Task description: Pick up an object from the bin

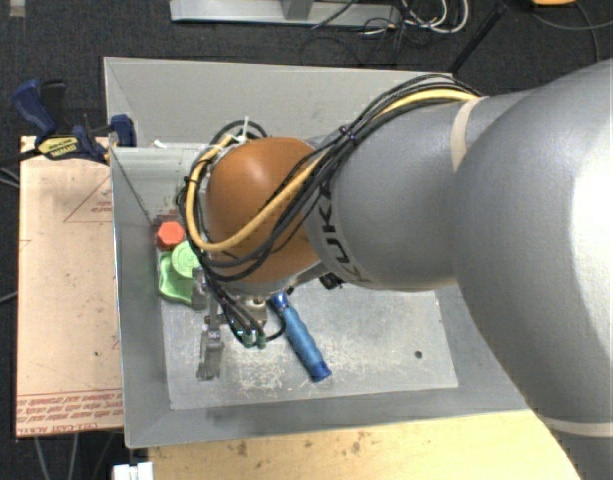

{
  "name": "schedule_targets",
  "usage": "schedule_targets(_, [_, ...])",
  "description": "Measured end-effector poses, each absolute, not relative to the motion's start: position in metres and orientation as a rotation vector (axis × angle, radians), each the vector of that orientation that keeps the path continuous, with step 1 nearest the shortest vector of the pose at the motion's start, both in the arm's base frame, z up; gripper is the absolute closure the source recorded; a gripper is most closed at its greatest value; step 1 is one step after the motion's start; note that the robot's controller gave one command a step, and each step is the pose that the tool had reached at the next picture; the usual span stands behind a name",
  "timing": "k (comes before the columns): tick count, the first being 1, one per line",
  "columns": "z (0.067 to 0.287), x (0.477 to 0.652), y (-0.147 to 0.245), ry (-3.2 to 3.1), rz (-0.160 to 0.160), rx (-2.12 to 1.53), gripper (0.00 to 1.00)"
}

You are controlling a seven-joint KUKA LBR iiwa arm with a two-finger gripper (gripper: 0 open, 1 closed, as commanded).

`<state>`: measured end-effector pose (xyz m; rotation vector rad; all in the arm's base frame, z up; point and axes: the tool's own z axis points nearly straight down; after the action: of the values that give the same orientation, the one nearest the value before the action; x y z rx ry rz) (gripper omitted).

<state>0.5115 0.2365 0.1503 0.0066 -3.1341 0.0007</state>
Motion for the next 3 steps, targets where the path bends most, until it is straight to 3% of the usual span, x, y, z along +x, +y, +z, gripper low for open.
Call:
schedule_targets(1, [0.094, 0.542, 0.254, -3.139, -0.004, -0.146, 0.00])
schedule_targets(2, [0.104, 0.486, 0.207, -3.131, 0.001, 0.226, 0.00])
schedule_targets(3, [0.085, 0.552, 0.253, -3.145, -0.005, 0.012, 0.00])
